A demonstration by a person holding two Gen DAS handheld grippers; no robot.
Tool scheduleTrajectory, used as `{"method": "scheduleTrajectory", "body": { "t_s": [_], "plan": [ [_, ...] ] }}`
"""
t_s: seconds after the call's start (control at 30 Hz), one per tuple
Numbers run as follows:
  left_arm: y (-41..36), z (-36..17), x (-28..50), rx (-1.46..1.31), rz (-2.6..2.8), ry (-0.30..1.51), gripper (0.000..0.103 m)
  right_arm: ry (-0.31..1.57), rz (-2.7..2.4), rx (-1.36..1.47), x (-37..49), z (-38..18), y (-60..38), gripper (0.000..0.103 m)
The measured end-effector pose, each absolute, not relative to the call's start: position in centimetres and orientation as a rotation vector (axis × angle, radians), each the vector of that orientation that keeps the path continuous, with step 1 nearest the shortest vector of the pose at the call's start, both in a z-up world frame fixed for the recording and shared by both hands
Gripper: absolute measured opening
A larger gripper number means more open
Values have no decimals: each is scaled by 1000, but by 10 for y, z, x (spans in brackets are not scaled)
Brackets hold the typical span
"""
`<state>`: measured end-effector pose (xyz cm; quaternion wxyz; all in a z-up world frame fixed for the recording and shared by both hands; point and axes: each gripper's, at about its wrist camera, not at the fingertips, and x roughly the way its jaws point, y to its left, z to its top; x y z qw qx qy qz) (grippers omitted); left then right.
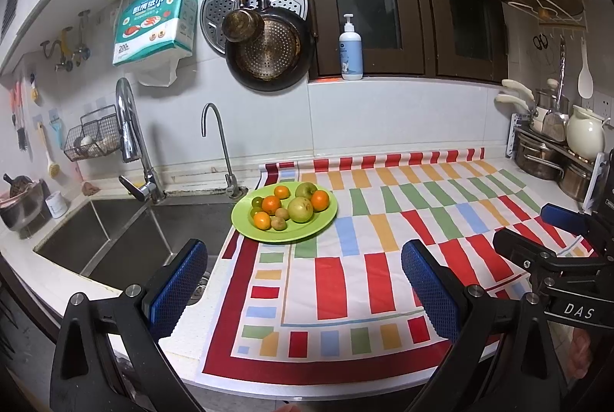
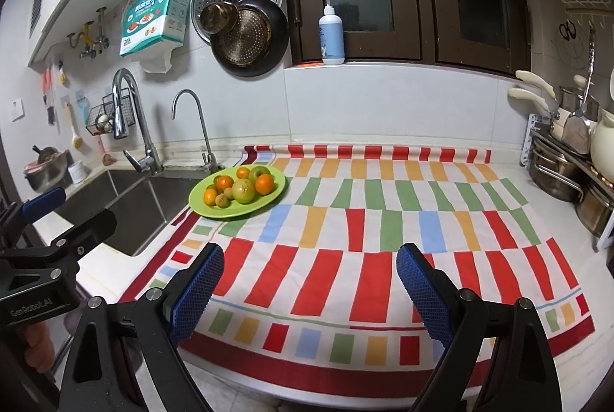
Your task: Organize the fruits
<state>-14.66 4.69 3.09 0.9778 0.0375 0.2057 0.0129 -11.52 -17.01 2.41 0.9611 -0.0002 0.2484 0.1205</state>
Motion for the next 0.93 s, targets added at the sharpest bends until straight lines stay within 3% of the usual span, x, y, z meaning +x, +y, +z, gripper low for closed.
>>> {"method": "scheduleTrajectory", "body": {
  "t_s": [0.93],
  "plan": [
    [48,29,-135,76,5,430,103,527,228,15,-112,22,-171,92]
  ]
}}
